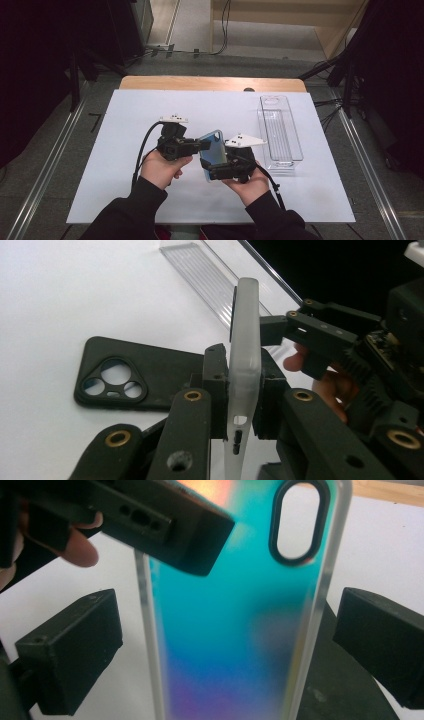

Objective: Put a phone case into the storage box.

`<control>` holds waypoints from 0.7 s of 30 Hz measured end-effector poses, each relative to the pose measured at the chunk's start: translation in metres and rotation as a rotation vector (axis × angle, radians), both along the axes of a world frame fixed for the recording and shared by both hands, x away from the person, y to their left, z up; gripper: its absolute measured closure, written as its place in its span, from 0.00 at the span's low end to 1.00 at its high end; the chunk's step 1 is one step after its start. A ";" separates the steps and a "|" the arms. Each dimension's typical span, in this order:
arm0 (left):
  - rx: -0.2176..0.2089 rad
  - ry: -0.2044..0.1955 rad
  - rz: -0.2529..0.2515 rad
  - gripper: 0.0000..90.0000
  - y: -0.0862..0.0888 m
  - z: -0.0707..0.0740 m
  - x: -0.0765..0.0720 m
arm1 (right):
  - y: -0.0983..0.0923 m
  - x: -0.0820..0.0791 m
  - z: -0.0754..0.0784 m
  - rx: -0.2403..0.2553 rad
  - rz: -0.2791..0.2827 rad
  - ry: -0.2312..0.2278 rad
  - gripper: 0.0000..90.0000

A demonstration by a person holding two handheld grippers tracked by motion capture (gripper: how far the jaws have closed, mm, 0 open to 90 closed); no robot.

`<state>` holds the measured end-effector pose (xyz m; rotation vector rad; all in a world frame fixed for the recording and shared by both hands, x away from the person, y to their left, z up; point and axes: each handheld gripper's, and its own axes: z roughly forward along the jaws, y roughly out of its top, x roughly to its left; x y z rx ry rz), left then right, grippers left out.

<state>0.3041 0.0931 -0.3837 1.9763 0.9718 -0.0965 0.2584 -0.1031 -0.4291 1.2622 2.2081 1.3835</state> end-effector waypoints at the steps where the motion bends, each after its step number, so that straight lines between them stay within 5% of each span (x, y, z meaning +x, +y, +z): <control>1: 0.000 0.000 0.000 0.89 0.000 0.000 0.000 | 0.000 0.000 0.000 0.000 0.000 0.000 0.00; 16: 0.000 -0.014 0.003 0.89 -0.006 0.000 -0.005 | 0.000 0.004 -0.003 0.000 -0.005 -0.017 0.16; 19: -0.019 -0.014 0.004 0.84 -0.004 0.002 -0.005 | 0.000 0.003 -0.002 -0.004 -0.004 -0.012 0.16; 21: -0.043 -0.009 0.011 0.72 0.001 0.006 -0.003 | 0.000 0.004 -0.002 -0.010 -0.005 -0.009 0.16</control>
